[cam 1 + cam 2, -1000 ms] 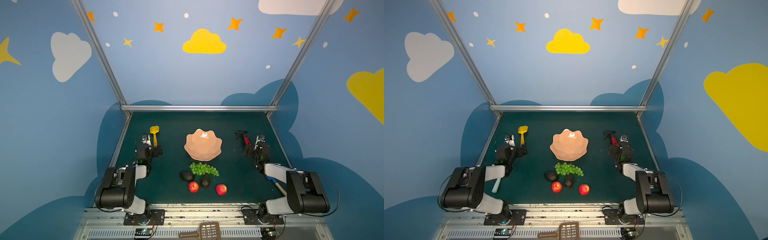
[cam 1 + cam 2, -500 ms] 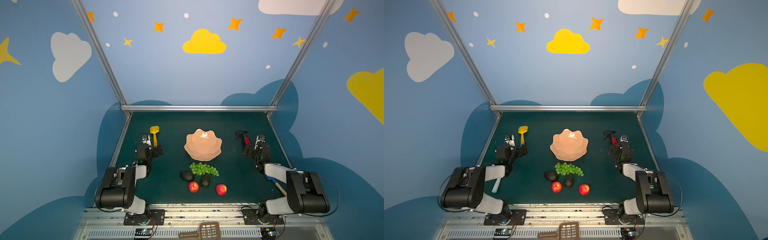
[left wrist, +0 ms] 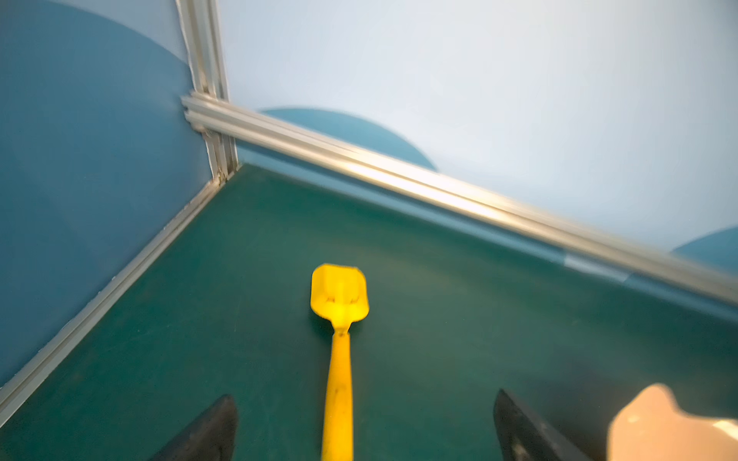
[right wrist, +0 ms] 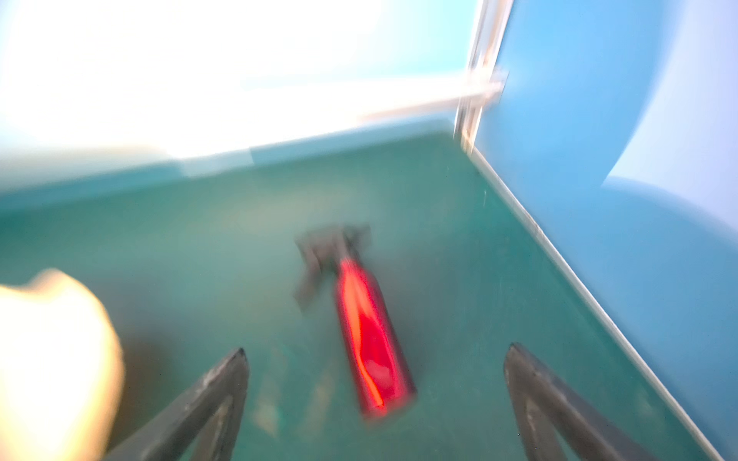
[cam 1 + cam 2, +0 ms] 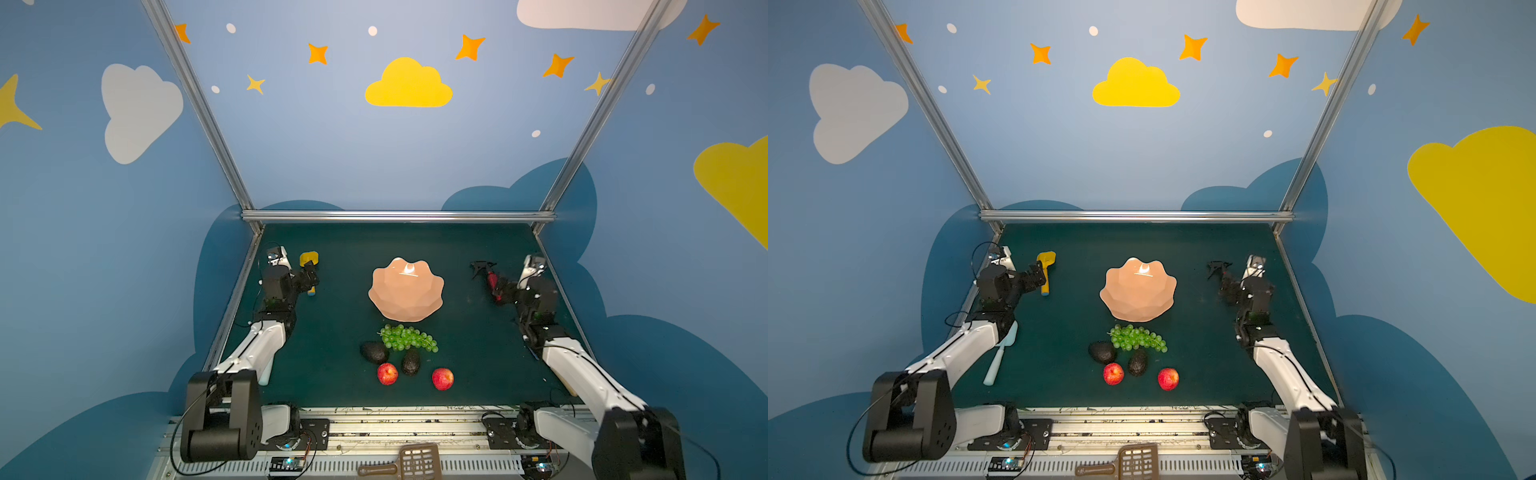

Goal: Place and organize the fake fruits in the fruit bowl
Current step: 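Reach the right gripper down to the red apple nearest the robot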

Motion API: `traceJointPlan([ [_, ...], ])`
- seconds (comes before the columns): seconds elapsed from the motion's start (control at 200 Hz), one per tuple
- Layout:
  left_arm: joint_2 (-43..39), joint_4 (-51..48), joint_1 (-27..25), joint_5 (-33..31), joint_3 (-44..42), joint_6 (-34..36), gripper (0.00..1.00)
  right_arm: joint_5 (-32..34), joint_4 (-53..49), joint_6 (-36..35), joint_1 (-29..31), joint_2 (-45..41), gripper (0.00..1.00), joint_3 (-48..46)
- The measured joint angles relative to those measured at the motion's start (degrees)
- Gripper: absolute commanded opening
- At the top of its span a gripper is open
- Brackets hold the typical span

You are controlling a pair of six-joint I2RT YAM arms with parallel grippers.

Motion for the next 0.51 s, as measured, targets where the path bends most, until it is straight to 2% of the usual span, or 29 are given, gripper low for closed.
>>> traceJointPlan([
  [0.11, -5.2, -4.0, 0.2, -3.9, 0.1, -11.3, 0.99, -5.4, -5.1, 7.4, -2.5, -4.0, 0.99, 7.9],
  [0.22, -9.6, -8.9, 1.0, -4.2, 1.0, -19.1, 0.99, -13.2, -7.8, 9.3, -4.9, -8.3, 0.97, 4.0],
  [0.27, -10.1, -13.2, 1.2, -3.5, 3.2, -20.3, 1.0, -15.5, -11.2, 9.8, -4.9, -9.8, 0.96, 1.4],
  [0.351, -10.1, -19.8, 1.0, -0.8, 7.8, -20.2, 1.0, -16.6, -22.0, 10.5, -2.6, -10.8, 0.95, 0.9],
  [0.506, -12.8, -26.6, -1.6, 3.5, 11.2, -18.4, 1.0, -15.0, -44.1, 12.0, 6.8, -12.3, 0.91, 9.6],
])
